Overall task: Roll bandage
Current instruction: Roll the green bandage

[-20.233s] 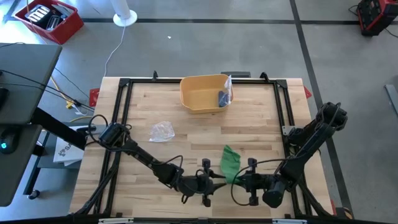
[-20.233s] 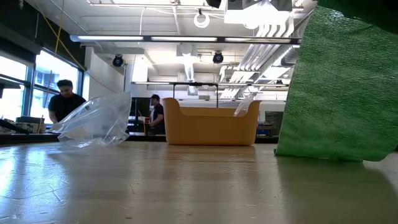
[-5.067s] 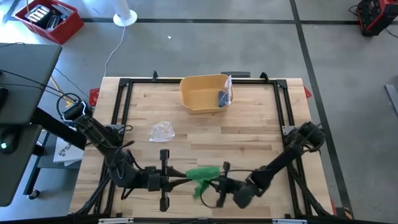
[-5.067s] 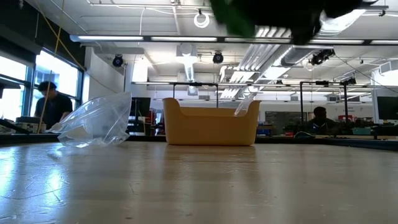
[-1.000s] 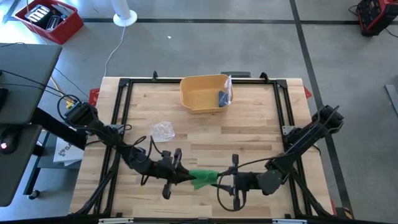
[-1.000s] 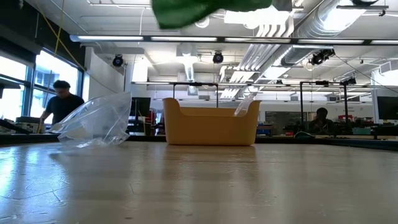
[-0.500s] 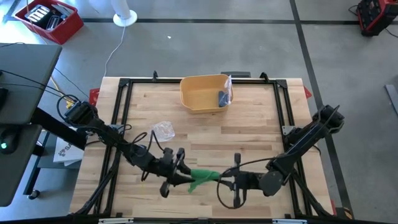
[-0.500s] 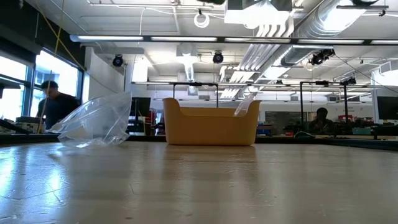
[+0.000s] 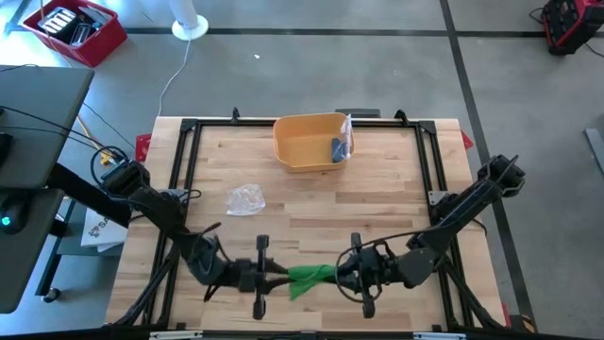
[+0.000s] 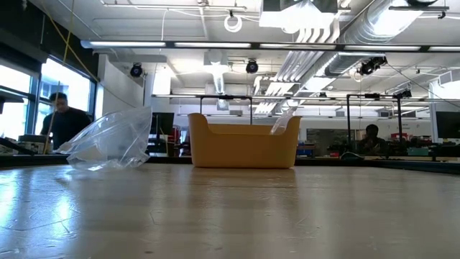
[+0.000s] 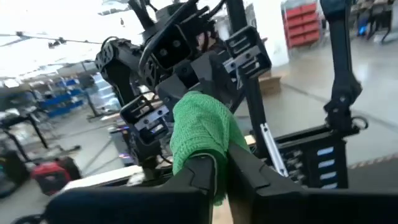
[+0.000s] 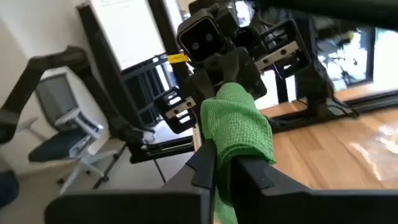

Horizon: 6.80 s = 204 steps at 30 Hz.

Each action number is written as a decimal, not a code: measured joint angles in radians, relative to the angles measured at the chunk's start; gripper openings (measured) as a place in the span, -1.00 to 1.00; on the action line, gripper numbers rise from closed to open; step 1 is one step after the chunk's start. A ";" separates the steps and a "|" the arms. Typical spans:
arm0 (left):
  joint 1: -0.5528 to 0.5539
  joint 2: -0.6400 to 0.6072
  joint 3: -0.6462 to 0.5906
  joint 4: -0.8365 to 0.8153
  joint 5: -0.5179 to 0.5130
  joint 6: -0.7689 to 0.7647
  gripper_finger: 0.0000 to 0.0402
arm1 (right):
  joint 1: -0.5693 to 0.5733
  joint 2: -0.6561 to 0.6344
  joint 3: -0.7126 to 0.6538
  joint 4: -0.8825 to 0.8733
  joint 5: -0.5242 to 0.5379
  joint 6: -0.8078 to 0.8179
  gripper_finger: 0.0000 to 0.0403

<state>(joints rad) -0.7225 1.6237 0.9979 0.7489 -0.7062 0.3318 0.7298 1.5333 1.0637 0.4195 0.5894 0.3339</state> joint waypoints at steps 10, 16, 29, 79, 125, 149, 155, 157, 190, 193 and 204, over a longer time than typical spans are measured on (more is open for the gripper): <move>0.009 -0.001 0.084 -0.136 0.010 -0.362 -0.97 | 0.006 -0.001 0.001 -0.029 -0.019 -0.448 -0.29; 0.038 -0.005 0.082 -0.124 0.074 -0.563 -0.92 | 0.020 0.022 0.002 -0.032 0.163 -0.600 -0.68; 0.043 -0.002 0.088 -0.233 0.094 -0.221 -0.36 | 0.024 -0.028 -0.001 -0.060 0.106 -0.015 -0.94; 0.006 -0.008 0.095 -0.355 -0.066 -0.340 -0.97 | 0.009 -0.021 0.003 -0.169 -0.013 0.034 -0.63; 0.231 0.073 -0.198 -0.220 0.405 -1.172 -0.95 | 0.138 0.049 0.002 -0.462 0.132 -0.048 -0.08; 0.439 0.266 -0.237 -0.087 0.585 -1.211 -0.95 | -0.170 0.398 0.002 -0.512 -0.104 -0.296 -0.09; 0.455 0.264 -0.236 -0.141 0.548 -1.181 -0.95 | -0.253 0.398 0.002 -0.522 -0.237 -0.360 -0.16; 0.455 0.264 -0.236 -0.144 0.540 -1.170 -0.95 | -0.278 0.398 0.002 -0.534 -0.281 -0.360 -0.23; 0.318 0.266 -0.237 -0.249 0.515 -0.648 -0.30 | -0.216 0.071 0.001 -0.515 -0.096 0.080 -1.00; 0.315 0.266 -0.237 -0.249 0.509 -0.634 -0.30 | -0.235 0.053 0.001 -0.521 -0.070 0.099 -1.00; 0.314 0.273 -0.237 -0.227 0.426 -0.668 -0.75 | -0.273 0.009 0.001 -0.573 0.006 0.067 -1.00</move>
<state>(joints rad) -0.4080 1.8964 0.7605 0.5216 -0.2804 -0.3363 0.4568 1.5425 1.0645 -0.1532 0.5952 0.4014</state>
